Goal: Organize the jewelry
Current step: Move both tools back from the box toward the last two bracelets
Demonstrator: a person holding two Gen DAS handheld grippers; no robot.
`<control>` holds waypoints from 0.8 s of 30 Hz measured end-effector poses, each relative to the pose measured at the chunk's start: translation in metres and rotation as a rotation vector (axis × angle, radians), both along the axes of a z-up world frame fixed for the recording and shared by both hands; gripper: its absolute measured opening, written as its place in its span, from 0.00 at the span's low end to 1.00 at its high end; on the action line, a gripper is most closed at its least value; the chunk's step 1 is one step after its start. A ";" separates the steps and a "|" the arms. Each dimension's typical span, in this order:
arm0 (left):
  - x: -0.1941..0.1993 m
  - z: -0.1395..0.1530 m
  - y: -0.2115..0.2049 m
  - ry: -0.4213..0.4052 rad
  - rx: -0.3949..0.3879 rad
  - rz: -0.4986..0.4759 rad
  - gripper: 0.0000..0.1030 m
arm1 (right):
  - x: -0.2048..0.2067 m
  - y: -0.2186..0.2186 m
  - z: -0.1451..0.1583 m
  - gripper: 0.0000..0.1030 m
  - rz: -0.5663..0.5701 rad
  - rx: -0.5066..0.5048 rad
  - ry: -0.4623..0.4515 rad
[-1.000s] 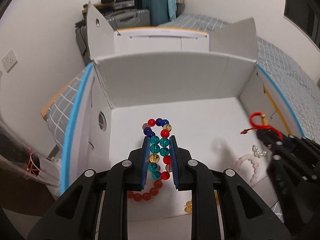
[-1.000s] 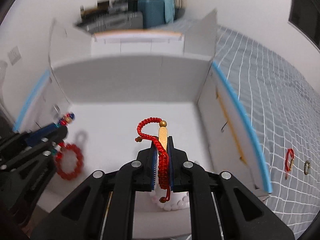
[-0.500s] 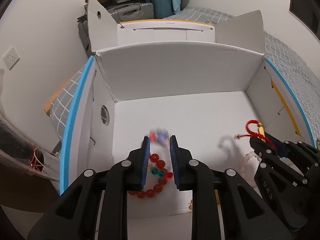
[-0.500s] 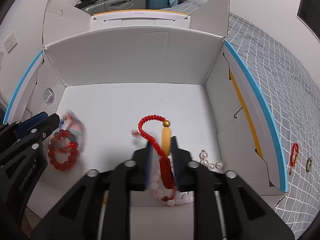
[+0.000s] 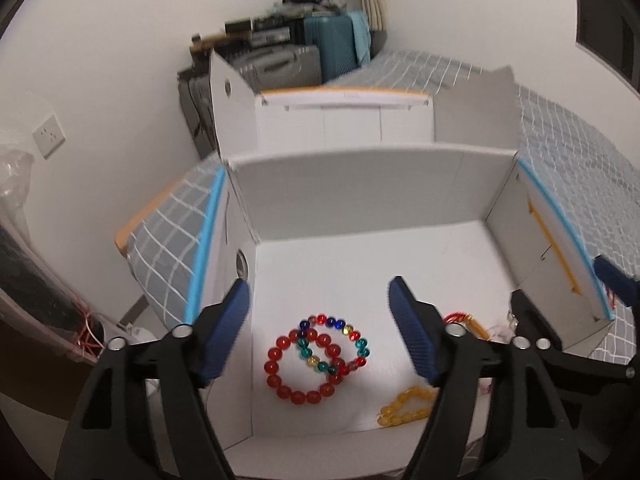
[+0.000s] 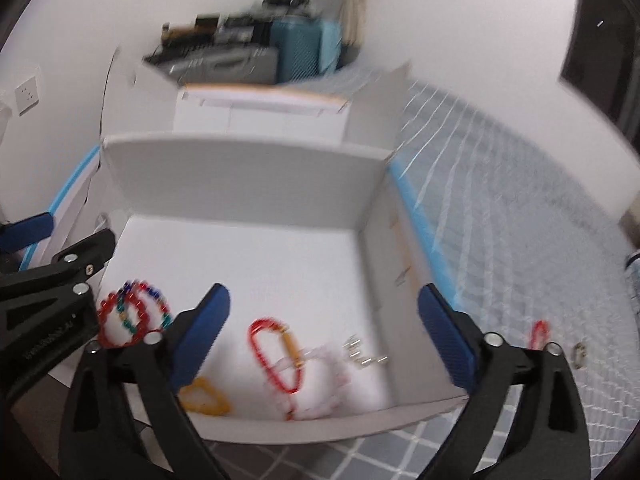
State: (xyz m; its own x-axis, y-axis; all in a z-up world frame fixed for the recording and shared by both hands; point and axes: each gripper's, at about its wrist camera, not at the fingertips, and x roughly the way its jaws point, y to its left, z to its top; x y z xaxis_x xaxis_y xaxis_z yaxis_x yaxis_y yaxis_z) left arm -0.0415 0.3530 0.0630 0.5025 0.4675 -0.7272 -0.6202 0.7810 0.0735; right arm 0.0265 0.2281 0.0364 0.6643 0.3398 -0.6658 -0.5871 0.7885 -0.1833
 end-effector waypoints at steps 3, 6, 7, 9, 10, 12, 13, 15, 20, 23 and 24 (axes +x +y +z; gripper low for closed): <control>-0.001 0.014 -0.007 -0.035 0.013 -0.004 0.80 | -0.001 -0.018 0.016 0.93 -0.006 0.018 -0.041; 0.001 0.028 -0.023 -0.079 0.029 -0.021 0.91 | 0.002 -0.038 0.027 0.93 -0.017 0.038 -0.053; 0.001 0.031 -0.026 -0.087 0.033 -0.026 0.92 | 0.002 -0.046 0.031 0.93 -0.025 0.048 -0.059; 0.006 0.038 -0.040 -0.101 0.039 -0.047 0.93 | 0.007 -0.063 0.038 0.93 -0.043 0.063 -0.071; 0.009 0.040 -0.047 -0.110 0.041 -0.060 0.94 | 0.007 -0.072 0.040 0.93 -0.051 0.068 -0.075; 0.015 0.046 -0.062 -0.132 0.044 -0.091 0.94 | 0.012 -0.090 0.045 0.93 -0.076 0.080 -0.082; 0.020 0.048 -0.070 -0.139 0.045 -0.105 0.94 | 0.014 -0.098 0.046 0.93 -0.089 0.084 -0.087; 0.030 0.049 -0.086 -0.148 0.041 -0.136 0.94 | 0.020 -0.124 0.050 0.93 -0.129 0.097 -0.106; 0.061 0.047 -0.136 -0.171 0.044 -0.218 0.94 | 0.040 -0.177 0.055 0.93 -0.214 0.114 -0.119; 0.083 0.040 -0.163 -0.161 0.037 -0.267 0.94 | 0.056 -0.210 0.052 0.93 -0.258 0.121 -0.086; 0.091 0.037 -0.170 -0.155 0.032 -0.282 0.94 | 0.063 -0.222 0.050 0.93 -0.278 0.123 -0.080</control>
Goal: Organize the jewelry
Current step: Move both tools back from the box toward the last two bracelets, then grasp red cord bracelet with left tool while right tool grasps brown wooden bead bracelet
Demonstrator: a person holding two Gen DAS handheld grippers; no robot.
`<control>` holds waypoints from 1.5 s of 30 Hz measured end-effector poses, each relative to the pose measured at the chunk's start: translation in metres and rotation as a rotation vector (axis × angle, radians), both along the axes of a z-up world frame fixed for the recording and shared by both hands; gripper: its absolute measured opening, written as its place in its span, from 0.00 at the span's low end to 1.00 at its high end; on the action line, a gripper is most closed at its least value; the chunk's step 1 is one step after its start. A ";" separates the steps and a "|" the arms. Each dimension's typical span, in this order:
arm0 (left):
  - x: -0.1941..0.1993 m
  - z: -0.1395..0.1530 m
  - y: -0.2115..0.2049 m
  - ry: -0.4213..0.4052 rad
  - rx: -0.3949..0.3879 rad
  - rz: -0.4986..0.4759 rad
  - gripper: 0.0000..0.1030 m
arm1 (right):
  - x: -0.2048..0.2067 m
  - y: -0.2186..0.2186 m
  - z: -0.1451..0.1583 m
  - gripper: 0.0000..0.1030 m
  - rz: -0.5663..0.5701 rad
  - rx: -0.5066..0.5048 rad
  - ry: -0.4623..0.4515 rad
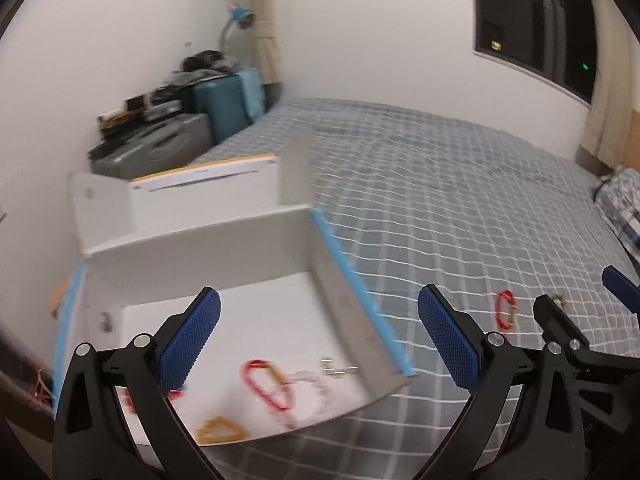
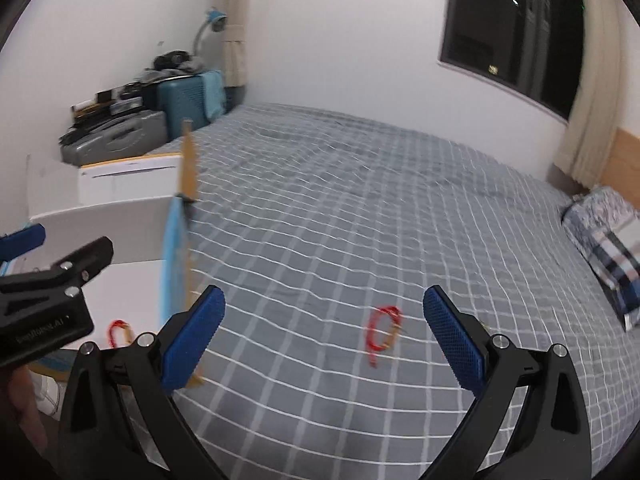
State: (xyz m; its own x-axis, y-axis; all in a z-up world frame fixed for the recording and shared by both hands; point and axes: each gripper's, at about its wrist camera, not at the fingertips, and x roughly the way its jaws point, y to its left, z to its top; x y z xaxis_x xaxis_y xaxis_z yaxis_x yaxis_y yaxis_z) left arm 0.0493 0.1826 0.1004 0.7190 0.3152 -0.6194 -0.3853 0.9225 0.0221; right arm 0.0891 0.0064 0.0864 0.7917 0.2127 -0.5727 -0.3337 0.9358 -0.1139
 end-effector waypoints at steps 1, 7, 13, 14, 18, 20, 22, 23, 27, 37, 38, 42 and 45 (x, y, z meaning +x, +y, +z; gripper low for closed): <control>0.010 -0.004 -0.011 0.009 -0.004 -0.021 0.94 | 0.004 -0.009 -0.002 0.93 -0.018 -0.003 0.000; 0.053 -0.023 -0.059 0.033 -0.011 -0.102 0.94 | 0.034 -0.064 -0.018 0.93 -0.107 0.009 0.029; 0.095 -0.050 -0.103 0.059 -0.026 -0.173 0.94 | 0.071 -0.109 -0.041 0.93 -0.181 0.018 0.073; 0.101 -0.056 -0.108 0.069 -0.024 -0.180 0.94 | 0.078 -0.118 -0.044 0.93 -0.189 0.021 0.081; 0.128 -0.079 -0.125 0.097 -0.030 -0.196 0.94 | 0.108 -0.148 -0.063 0.93 -0.218 0.048 0.135; 0.143 -0.092 -0.131 0.117 -0.040 -0.213 0.94 | 0.123 -0.161 -0.075 0.93 -0.233 0.069 0.170; 0.155 -0.103 -0.137 0.133 -0.041 -0.222 0.94 | 0.134 -0.170 -0.085 0.93 -0.238 0.074 0.198; 0.161 -0.109 -0.140 0.141 -0.042 -0.233 0.94 | 0.142 -0.173 -0.093 0.93 -0.237 0.070 0.217; 0.176 -0.132 -0.155 0.161 -0.024 -0.289 0.94 | 0.162 -0.183 -0.112 0.93 -0.247 0.065 0.265; 0.201 -0.165 -0.177 0.208 -0.022 -0.354 0.94 | 0.193 -0.202 -0.148 0.93 -0.278 0.099 0.369; 0.202 -0.169 -0.180 0.210 -0.022 -0.363 0.94 | 0.194 -0.203 -0.151 0.93 -0.277 0.095 0.376; 0.205 -0.178 -0.185 0.227 -0.002 -0.381 0.94 | 0.199 -0.202 -0.161 0.91 -0.278 0.103 0.404; 0.207 -0.183 -0.181 0.233 -0.029 -0.376 0.94 | 0.202 -0.201 -0.168 0.85 -0.274 0.099 0.420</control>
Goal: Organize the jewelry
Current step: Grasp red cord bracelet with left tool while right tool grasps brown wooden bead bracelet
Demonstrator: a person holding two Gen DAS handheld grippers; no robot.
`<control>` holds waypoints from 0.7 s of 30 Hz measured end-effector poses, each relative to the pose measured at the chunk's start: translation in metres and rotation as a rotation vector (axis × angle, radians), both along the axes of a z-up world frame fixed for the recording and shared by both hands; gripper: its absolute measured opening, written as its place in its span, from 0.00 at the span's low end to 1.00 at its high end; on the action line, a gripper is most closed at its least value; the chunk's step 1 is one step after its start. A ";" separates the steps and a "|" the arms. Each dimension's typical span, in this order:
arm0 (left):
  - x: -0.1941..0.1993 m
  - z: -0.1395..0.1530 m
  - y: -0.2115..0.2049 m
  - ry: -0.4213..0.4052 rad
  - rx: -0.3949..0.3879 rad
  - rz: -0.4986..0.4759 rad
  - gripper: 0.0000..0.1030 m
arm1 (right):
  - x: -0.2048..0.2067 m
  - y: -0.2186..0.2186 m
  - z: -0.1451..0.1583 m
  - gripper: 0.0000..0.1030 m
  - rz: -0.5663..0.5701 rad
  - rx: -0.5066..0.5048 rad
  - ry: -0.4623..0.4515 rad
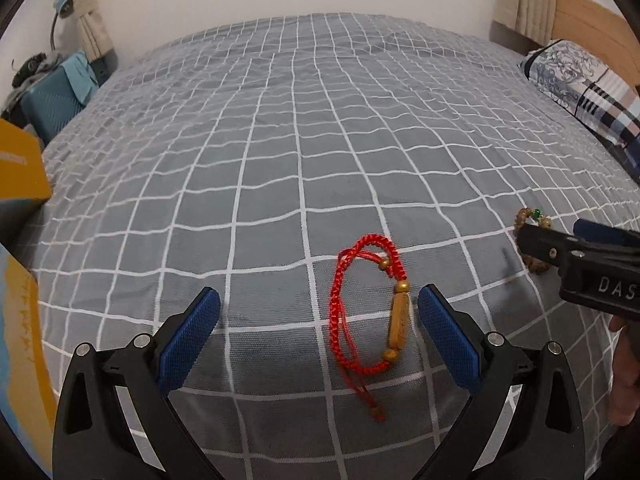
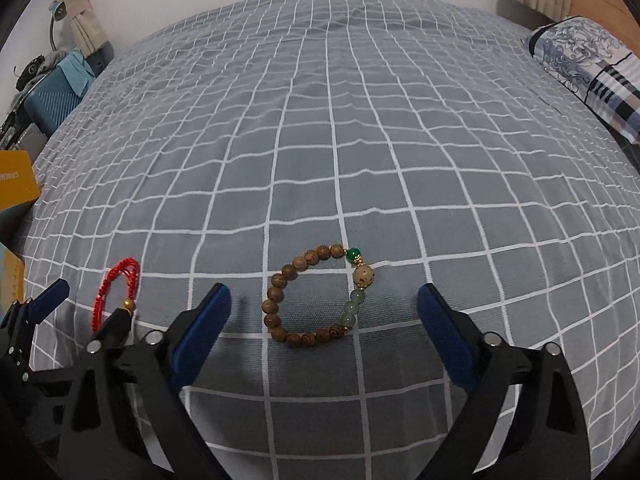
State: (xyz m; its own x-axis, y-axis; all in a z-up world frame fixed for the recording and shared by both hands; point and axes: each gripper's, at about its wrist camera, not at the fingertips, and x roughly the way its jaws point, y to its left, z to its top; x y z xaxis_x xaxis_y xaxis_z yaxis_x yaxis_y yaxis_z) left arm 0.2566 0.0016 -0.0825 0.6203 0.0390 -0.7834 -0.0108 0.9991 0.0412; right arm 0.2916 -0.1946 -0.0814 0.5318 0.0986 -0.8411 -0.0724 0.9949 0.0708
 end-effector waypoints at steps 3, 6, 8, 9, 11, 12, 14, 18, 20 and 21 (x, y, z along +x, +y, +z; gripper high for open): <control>0.003 -0.005 0.003 0.016 -0.023 0.001 0.93 | 0.002 0.002 -0.004 0.81 0.005 -0.001 0.011; 0.005 -0.010 0.004 0.031 -0.037 -0.006 0.87 | 0.003 0.004 -0.008 0.76 0.013 -0.005 0.021; 0.004 -0.011 0.003 0.030 -0.037 -0.014 0.80 | 0.003 0.006 -0.011 0.72 0.010 -0.017 0.023; 0.004 -0.011 0.002 0.030 -0.038 -0.019 0.78 | 0.003 0.005 -0.011 0.69 0.008 -0.018 0.025; 0.003 -0.011 0.001 0.027 -0.037 -0.024 0.69 | 0.004 0.005 -0.013 0.63 0.006 -0.020 0.027; 0.003 -0.011 0.000 0.026 -0.035 -0.024 0.66 | 0.004 0.005 -0.013 0.58 0.007 -0.020 0.028; 0.003 -0.010 -0.001 0.025 -0.034 -0.033 0.56 | 0.003 0.006 -0.012 0.53 0.008 -0.020 0.029; 0.003 -0.009 -0.001 0.027 -0.027 -0.041 0.45 | 0.004 0.003 -0.013 0.38 -0.003 -0.020 0.034; 0.003 -0.008 -0.002 0.029 -0.023 -0.041 0.38 | 0.004 0.001 -0.013 0.30 -0.006 -0.017 0.038; 0.003 -0.008 -0.002 0.031 -0.020 -0.042 0.36 | 0.004 0.000 -0.013 0.27 -0.005 -0.013 0.039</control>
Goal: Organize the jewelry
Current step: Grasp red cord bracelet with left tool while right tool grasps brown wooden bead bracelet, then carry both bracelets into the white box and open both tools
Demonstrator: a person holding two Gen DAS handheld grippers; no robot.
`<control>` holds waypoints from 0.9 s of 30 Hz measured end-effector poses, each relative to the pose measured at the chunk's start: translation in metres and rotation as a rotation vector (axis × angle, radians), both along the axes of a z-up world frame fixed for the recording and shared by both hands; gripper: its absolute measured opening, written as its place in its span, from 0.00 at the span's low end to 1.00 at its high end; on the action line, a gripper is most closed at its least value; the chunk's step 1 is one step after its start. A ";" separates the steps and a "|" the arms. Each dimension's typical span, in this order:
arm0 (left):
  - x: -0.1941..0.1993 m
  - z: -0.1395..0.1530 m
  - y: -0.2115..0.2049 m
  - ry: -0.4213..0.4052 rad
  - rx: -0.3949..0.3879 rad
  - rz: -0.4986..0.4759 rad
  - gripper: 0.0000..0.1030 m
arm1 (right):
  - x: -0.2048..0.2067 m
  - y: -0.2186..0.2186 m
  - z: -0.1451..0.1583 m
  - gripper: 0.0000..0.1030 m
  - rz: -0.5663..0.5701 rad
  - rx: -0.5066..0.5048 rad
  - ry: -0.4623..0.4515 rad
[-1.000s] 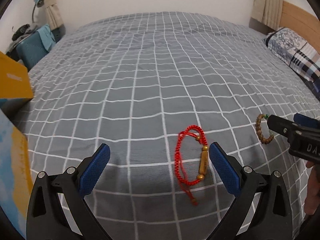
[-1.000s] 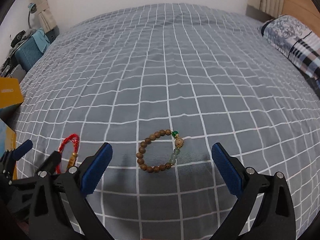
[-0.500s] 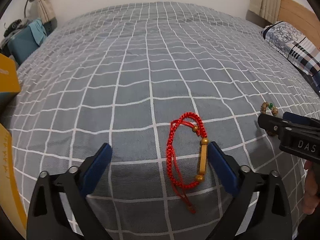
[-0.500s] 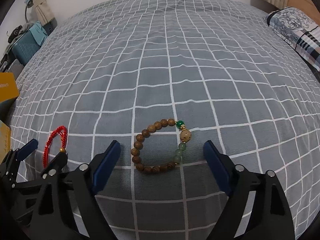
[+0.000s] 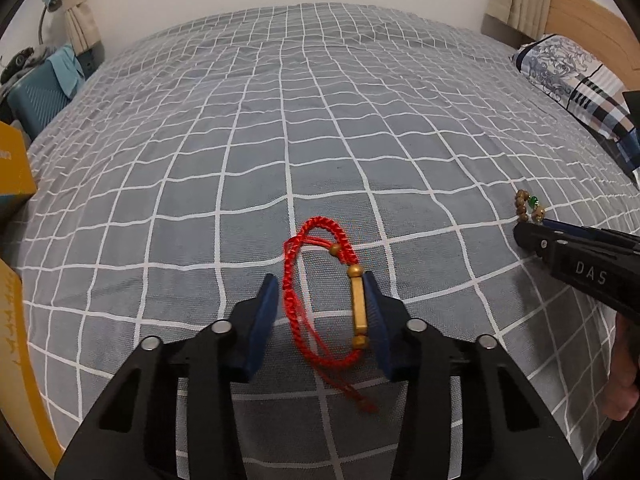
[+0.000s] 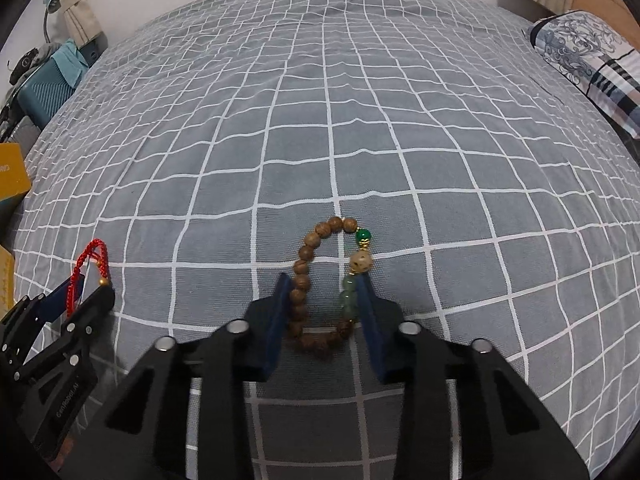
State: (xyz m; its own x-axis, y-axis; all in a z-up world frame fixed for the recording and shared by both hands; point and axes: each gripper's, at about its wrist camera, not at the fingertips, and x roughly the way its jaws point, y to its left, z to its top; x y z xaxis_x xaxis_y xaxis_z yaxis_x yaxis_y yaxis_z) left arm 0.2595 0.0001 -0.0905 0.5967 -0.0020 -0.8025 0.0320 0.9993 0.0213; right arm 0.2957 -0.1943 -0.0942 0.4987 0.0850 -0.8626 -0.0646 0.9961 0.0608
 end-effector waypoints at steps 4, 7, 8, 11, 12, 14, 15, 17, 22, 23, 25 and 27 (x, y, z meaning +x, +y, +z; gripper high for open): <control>-0.001 0.002 0.001 0.005 0.005 0.004 0.25 | 0.000 -0.001 -0.001 0.19 -0.003 -0.001 0.000; -0.002 0.005 0.003 0.005 0.005 0.009 0.17 | -0.001 0.001 0.000 0.12 -0.002 -0.009 -0.007; -0.002 0.005 0.003 0.005 0.006 0.012 0.13 | -0.002 0.001 0.000 0.11 -0.003 -0.011 -0.009; -0.003 0.008 0.004 -0.004 0.013 0.023 0.08 | -0.003 0.001 0.002 0.08 -0.006 -0.013 -0.018; -0.004 0.009 0.005 -0.007 0.014 0.026 0.07 | -0.003 0.001 0.003 0.08 -0.008 -0.012 -0.020; -0.004 0.011 0.006 -0.010 0.012 0.029 0.06 | -0.004 0.001 0.004 0.08 -0.010 -0.012 -0.025; -0.005 0.012 0.007 -0.012 0.010 0.030 0.05 | -0.005 0.001 0.005 0.08 -0.012 -0.012 -0.029; -0.005 0.015 0.009 -0.016 0.004 0.034 0.05 | -0.006 0.000 0.007 0.08 -0.015 -0.013 -0.035; -0.008 0.025 0.012 -0.035 -0.005 0.042 0.05 | -0.009 -0.001 0.012 0.08 -0.020 -0.012 -0.054; -0.009 0.026 0.012 -0.038 -0.007 0.043 0.05 | -0.010 -0.002 0.014 0.08 -0.020 -0.011 -0.057; -0.009 0.028 0.012 -0.042 -0.006 0.043 0.05 | -0.012 -0.002 0.016 0.08 -0.019 -0.012 -0.065; -0.011 0.030 0.012 -0.045 -0.007 0.044 0.05 | -0.015 -0.002 0.018 0.08 -0.018 -0.015 -0.073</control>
